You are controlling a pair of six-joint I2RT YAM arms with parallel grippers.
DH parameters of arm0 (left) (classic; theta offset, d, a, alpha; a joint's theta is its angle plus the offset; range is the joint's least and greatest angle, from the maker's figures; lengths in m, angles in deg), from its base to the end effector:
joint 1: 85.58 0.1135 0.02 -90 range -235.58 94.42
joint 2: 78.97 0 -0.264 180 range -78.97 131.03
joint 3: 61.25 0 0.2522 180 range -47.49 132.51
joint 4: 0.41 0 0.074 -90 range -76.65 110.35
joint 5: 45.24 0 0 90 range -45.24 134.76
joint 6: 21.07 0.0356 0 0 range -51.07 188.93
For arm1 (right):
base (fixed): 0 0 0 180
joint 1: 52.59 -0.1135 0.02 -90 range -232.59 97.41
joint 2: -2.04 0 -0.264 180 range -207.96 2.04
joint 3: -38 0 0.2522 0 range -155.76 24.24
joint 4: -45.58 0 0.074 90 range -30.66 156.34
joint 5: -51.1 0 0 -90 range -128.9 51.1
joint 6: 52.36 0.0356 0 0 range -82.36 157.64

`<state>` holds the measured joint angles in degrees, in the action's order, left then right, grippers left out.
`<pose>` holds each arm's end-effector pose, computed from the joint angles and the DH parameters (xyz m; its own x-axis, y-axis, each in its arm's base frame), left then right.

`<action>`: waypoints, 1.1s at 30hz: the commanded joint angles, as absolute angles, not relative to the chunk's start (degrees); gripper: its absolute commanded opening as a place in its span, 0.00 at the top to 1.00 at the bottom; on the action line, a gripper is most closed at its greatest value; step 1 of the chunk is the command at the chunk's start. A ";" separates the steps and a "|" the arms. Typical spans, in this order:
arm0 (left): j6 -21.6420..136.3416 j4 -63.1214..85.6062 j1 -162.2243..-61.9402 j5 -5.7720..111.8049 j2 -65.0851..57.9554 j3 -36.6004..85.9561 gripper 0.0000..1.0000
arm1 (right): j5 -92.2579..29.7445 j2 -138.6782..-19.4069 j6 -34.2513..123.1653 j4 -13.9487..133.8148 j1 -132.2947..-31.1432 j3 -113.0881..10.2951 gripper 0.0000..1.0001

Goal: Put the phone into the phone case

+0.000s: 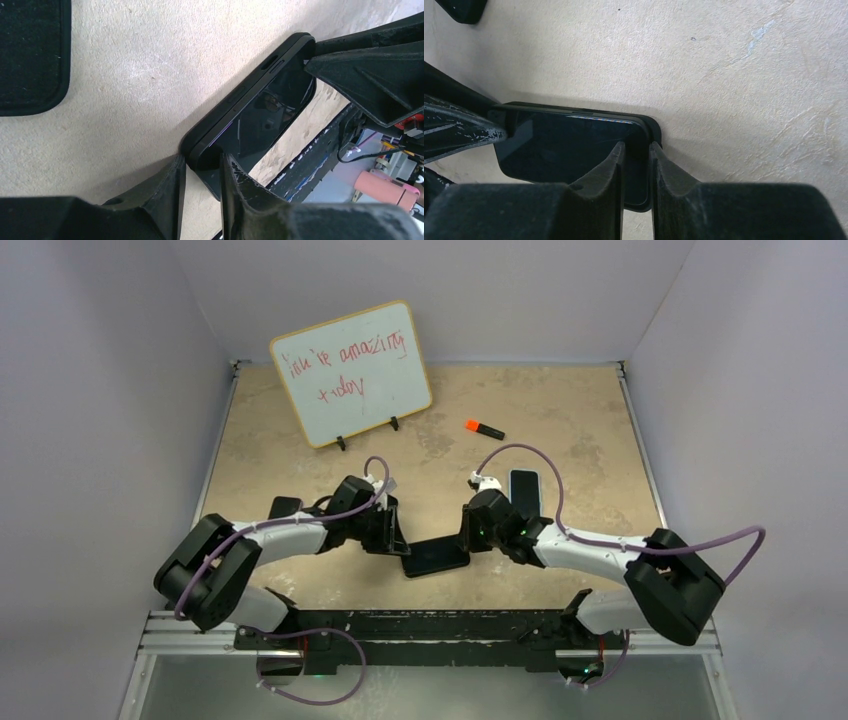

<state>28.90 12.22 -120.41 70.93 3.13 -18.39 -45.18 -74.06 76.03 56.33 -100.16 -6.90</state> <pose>0.1917 -0.1525 0.1321 -0.9679 -0.0298 -0.2496 0.1484 0.7340 -0.6628 0.1740 0.1846 0.1660 -0.7750 0.0670 -0.6283 -0.2519 0.8791 0.4045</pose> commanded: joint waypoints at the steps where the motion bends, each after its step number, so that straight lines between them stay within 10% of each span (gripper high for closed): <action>1: 26.31 12.27 -124.39 68.14 3.28 -18.27 0.74 | -47.77 -76.15 75.96 57.01 -100.40 -6.38 0.79; 21: 32.54 27.43 -125.79 57.63 -1.33 -2.00 0.49 | -45.06 -56.90 91.23 72.12 -100.36 -10.59 0.25; 33: 36.95 20.01 -125.70 63.52 8.32 -1.97 0.54 | -43.21 -53.15 108.38 62.60 -100.36 1.97 0.23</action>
<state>34.28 24.48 -125.85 60.39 8.12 -1.86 -43.21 -54.39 100.45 66.32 -100.21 0.62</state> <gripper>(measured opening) 0.480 0.771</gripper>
